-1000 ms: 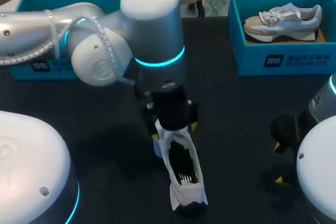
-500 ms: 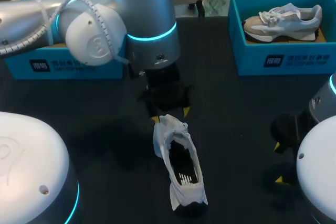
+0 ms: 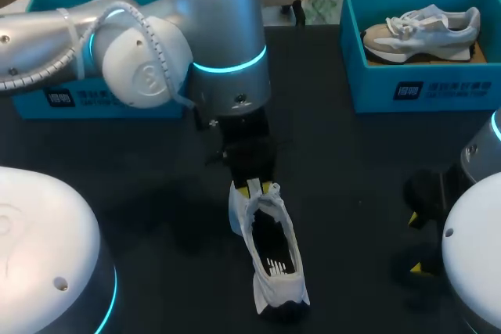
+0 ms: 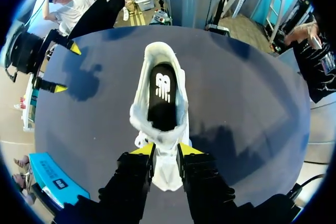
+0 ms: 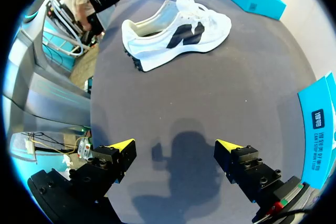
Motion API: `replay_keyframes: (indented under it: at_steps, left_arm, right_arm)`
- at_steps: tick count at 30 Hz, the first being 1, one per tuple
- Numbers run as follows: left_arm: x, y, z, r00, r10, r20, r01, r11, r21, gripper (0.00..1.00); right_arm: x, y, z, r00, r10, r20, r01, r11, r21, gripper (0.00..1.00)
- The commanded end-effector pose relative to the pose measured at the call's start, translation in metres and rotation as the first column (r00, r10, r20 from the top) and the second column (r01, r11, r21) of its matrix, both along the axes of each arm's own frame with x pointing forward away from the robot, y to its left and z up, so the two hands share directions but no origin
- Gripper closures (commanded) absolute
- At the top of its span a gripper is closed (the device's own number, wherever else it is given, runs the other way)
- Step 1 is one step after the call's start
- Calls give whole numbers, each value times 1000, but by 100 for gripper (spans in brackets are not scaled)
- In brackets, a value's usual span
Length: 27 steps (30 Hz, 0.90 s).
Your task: Take the shoe out of the shoebox, open the shoe tongue, remove and reinsert the insole, then place the shoe into the shoebox
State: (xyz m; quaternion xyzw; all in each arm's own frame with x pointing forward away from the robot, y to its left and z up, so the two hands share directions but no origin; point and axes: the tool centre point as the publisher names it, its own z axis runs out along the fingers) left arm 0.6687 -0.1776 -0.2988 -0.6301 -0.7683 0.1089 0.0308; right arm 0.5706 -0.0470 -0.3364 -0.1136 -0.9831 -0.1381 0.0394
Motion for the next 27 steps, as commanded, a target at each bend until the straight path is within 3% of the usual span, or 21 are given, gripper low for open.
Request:
replay_keyframes:
  at_steps: [1, 13, 23, 27]
  left_arm:
    - [-3, -6, -12, 1000, -8, -12, 8, 1000, -2, 71]
    - [-48, -11, -27, 998, -32, -62, 31, 999, -17, 72]
    - [-43, -14, -7, 999, -31, -23, 30, 999, -44, 69]
    - [-42, -18, -18, 999, -26, -30, 25, 999, -35, 69]
  right_arm:
    - [-2, -1, 2, 1000, 0, 3, 0, 1000, 1, 0]
    - [-2, -1, 2, 1000, 0, 3, 0, 1000, 1, 0]
    - [-2, -1, 2, 1000, 0, 3, 0, 1000, 1, 0]
    - [-2, -1, 2, 1000, 0, 3, 0, 1000, 1, 0]
